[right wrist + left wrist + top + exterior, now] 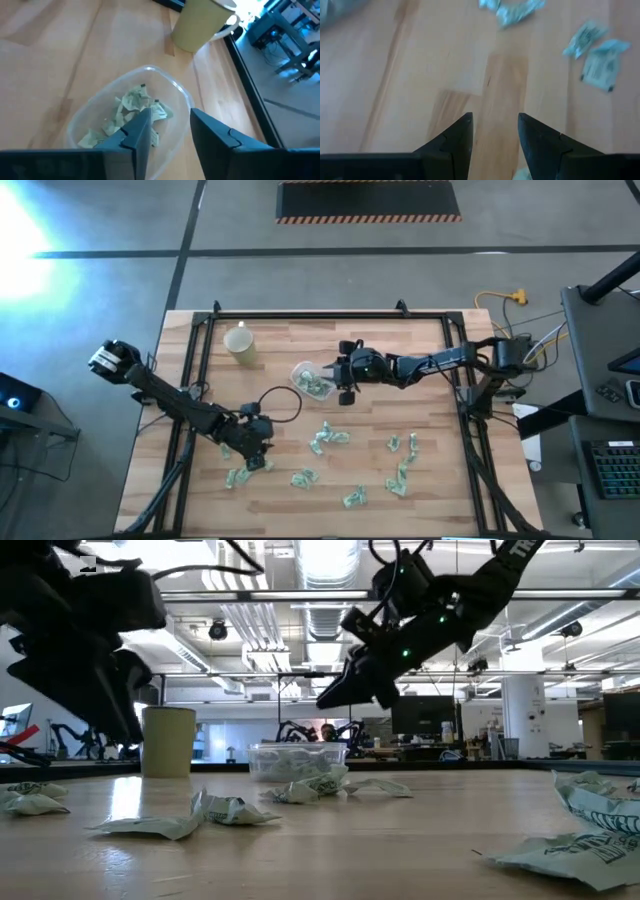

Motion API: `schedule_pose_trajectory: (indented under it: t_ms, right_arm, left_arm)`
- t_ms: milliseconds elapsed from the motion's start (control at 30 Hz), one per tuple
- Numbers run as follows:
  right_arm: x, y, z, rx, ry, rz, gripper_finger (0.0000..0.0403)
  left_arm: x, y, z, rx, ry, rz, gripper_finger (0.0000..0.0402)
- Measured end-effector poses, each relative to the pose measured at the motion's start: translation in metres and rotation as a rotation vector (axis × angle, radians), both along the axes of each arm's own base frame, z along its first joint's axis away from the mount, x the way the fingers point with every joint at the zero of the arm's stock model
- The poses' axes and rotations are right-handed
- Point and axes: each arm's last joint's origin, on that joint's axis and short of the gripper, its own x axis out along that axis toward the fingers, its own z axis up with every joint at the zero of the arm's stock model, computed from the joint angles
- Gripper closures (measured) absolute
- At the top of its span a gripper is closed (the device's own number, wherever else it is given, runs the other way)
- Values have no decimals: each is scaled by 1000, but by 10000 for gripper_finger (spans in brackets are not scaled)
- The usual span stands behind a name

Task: Pick and place Stevia / Truvia into bins
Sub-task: Put the stevia packet into the transparent container

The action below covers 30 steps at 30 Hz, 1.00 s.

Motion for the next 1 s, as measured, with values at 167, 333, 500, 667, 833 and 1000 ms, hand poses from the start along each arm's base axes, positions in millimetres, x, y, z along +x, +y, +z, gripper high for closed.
schedule_pose_trajectory:
  t_ms: [167,333,500,667,833,1000]
  right_arm:
    - [-14,11,20,-2,60,35,269]
    - [-30,17,37,63,100,90,277]
    - [-38,21,49,127,88,148,284]
    - [-39,22,49,141,86,170,289]
    - [-37,21,42,145,110,169,292]
    - [-35,21,38,148,120,167,289]
  left_arm:
    - [-12,5,-7,0,133,95,262]
    - [-22,8,-11,14,220,154,262]
    - [-25,2,-12,28,226,109,262]
    - [-26,2,-12,55,230,60,262]
    - [-26,1,-12,45,245,38,262]
    - [-27,0,-12,13,276,0,262]
